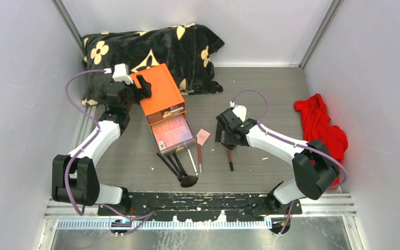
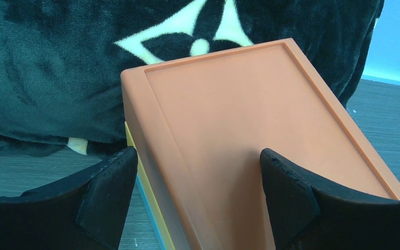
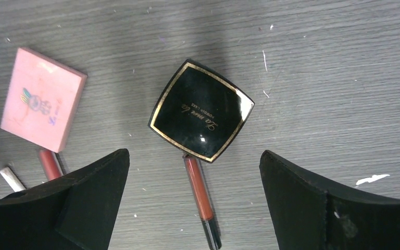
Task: Organize the makeup
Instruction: Pick up the makeup from the center of the board.
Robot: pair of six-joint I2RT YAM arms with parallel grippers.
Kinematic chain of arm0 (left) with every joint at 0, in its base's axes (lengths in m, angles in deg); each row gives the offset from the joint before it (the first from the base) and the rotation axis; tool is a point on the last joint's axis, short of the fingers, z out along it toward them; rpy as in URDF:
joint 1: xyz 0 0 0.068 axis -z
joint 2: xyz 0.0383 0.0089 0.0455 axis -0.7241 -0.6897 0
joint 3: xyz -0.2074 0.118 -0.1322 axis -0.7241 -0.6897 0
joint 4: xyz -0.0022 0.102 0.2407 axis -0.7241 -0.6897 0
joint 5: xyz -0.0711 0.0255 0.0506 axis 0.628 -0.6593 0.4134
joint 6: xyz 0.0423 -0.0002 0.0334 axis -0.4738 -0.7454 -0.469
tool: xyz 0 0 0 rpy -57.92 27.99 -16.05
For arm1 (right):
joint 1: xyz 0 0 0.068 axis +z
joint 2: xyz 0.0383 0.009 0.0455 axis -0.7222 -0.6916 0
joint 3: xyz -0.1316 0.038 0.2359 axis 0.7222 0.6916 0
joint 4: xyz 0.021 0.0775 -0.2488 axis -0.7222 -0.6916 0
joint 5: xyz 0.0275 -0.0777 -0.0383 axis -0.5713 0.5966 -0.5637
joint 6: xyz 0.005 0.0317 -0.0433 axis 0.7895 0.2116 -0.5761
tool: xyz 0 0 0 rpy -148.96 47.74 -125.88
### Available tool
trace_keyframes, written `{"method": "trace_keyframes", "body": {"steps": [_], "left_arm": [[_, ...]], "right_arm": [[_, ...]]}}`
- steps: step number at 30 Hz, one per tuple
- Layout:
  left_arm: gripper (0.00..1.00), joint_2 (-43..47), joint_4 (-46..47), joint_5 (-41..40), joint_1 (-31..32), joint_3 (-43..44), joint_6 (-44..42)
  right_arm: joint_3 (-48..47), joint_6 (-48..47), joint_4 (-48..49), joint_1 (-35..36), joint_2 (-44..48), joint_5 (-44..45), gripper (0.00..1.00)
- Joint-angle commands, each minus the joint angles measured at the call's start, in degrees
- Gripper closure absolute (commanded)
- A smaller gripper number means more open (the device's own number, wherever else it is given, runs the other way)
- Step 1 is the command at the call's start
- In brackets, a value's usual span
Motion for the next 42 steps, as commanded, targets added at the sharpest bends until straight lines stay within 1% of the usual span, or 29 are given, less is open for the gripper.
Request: {"method": "trace_keyframes", "body": {"steps": [1, 4, 7, 11, 18, 26, 33, 36, 37, 38, 39, 42], "left_arm": [[0.15, -2.0, -14.0, 1.4, 0.1, -3.3, -4.2], [0.15, -2.2, -13.9, 1.8, 0.1, -3.3, -4.0], [0.15, -1.9, -13.7, 2.2, 0.0, -3.5, -4.0], [0.15, -1.4, -13.7, 2.2, 0.0, -3.8, -4.0], [0.15, -1.0, -13.8, 2.4, 0.1, -3.8, -4.0], [0.15, -0.5, -13.8, 2.1, 0.0, -4.2, -4.0], [0.15, -0.6, -14.1, 1.6, 0.1, -3.8, -4.3], [0.15, -0.5, -14.2, 1.4, 0.1, -3.7, -4.4], [0.15, -0.5, -14.3, 1.3, 0.1, -3.7, -4.3], [0.15, -0.6, -14.3, 1.3, 0.1, -3.7, -4.4], [0.15, -0.6, -14.3, 1.3, 0.1, -3.7, -4.4], [0.15, -0.7, -14.4, 1.2, 0.1, -3.7, -4.4]], "right_arm": [[-1.7, 7.9, 3.7, 0.1, 0.5, 3.1, 0.0], [-1.5, 11.7, 5.1, 0.1, -1.3, 3.6, 0.0], [-1.9, 15.5, 4.4, 0.1, -3.2, 6.0, 0.0], [-1.0, 18.7, 4.7, 0.1, -3.6, 7.9, 0.0], [-0.6, 18.5, 6.2, -0.8, -7.0, 6.6, 0.0], [1.6, 16.9, 9.8, -3.7, -9.3, 4.1, 0.0], [2.1, 15.5, 11.5, -4.1, -11.4, 3.0, 0.06], [2.8, 14.7, 13.1, -4.4, -12.6, 1.6, 0.16], [3.0, 14.3, 13.6, -4.5, -12.7, 1.1, 0.28], [3.3, 13.8, 14.3, -4.5, -12.7, 0.7, 0.49], [3.5, 13.7, 14.4, -4.6, -12.5, 0.6, 0.66], [4.5, 12.1, 15.2, -4.7, -10.9, 0.3, 0.95]]}}
